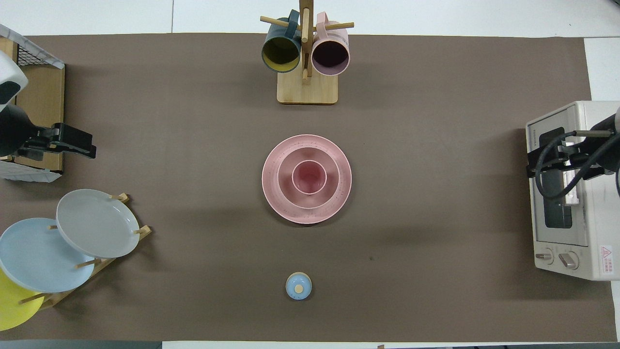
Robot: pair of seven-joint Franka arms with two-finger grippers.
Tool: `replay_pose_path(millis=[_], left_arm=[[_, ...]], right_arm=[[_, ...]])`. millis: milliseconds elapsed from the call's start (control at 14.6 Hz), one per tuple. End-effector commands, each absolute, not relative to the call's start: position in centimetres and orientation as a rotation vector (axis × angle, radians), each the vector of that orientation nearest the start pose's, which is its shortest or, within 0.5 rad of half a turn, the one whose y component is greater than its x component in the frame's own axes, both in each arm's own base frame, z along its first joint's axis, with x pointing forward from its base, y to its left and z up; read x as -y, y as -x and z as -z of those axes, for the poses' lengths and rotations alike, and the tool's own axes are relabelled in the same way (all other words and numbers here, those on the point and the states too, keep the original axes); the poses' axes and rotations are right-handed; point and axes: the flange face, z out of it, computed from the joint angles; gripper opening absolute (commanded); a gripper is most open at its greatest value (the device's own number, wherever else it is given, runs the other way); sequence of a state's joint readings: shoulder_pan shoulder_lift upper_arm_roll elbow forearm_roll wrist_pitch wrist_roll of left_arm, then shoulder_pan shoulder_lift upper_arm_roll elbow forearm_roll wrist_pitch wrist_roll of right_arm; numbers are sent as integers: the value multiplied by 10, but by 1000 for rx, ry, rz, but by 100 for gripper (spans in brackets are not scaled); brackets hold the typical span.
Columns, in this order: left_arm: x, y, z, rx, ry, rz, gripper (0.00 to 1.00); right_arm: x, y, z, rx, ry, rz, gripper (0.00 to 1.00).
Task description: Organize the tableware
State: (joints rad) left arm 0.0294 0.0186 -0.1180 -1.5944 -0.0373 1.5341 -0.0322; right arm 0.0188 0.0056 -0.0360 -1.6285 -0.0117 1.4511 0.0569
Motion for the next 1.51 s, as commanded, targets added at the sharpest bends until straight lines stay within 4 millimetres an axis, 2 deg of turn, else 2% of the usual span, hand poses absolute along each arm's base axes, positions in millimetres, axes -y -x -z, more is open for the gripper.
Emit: replay_pose_path(millis=[0, 137, 274, 686, 1440], left_arm=[[58, -527, -599, -109, 3155, -192, 100], [60, -518, -593, -124, 3149, -201, 100], [60, -517, -592, -117, 3148, -208, 100], [65, -531, -603, -93, 3160, -99, 100], [59, -531, -605, -76, 3164, -76, 100]], right_arm=[[13, -537, -589, -91, 3132, -277, 100], [13, -537, -589, -91, 3132, -277, 100], [13, -537, -589, -91, 3132, -277, 100], [13, -537, -589, -91, 3131, -277, 100], [13, -537, -589, -91, 3132, -277, 100]])
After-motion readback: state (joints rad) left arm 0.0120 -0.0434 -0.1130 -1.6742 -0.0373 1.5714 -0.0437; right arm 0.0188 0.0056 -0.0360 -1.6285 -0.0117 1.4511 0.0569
